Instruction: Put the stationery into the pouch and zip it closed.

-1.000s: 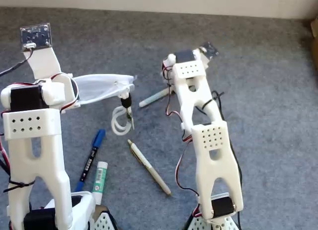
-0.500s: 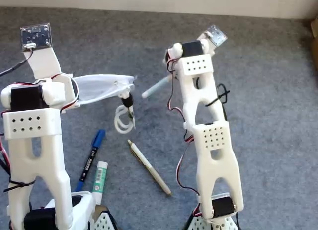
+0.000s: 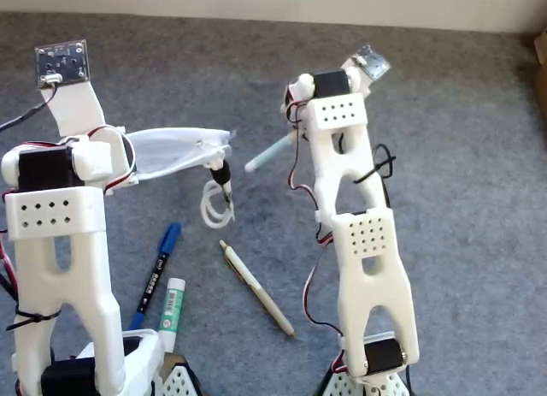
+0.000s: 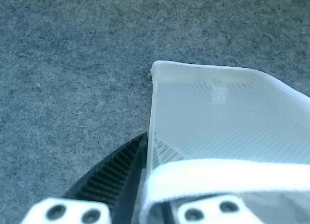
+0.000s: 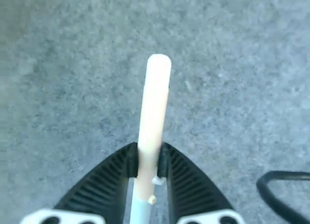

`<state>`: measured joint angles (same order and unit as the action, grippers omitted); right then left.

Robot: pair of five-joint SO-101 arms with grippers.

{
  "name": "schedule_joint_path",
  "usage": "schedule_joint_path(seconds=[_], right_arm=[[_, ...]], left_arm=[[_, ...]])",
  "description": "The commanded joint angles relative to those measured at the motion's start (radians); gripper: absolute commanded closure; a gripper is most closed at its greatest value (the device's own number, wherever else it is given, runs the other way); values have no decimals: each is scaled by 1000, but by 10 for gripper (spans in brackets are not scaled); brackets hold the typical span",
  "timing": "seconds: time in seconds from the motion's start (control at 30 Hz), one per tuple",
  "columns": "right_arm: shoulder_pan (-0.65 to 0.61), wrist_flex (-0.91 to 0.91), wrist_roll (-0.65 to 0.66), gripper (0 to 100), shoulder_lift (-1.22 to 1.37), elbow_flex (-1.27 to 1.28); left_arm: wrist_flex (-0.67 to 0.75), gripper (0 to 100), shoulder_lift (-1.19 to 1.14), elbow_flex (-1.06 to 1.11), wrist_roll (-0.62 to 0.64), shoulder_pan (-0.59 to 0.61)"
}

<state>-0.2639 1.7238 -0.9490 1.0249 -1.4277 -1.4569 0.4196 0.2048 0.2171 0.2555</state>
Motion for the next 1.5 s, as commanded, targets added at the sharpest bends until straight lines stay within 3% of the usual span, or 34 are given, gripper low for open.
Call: schedule_joint_path(seconds=[0.0,0.07,0.8,1.07,1.47], right_arm=[[13,42,55,995,-31,-177],[15,41,103,995,-22,-229],[10,44,103,995,-33,-216],[8,44,183,995,-133,-203],[-16,42,183,995,-440,174]], left_arm=[[17,989,-15,7,8,19],[17,989,-15,7,9,19],[17,989,-15,5,9,21],[31,989,-15,5,8,21],[31,989,-15,5,8,21]])
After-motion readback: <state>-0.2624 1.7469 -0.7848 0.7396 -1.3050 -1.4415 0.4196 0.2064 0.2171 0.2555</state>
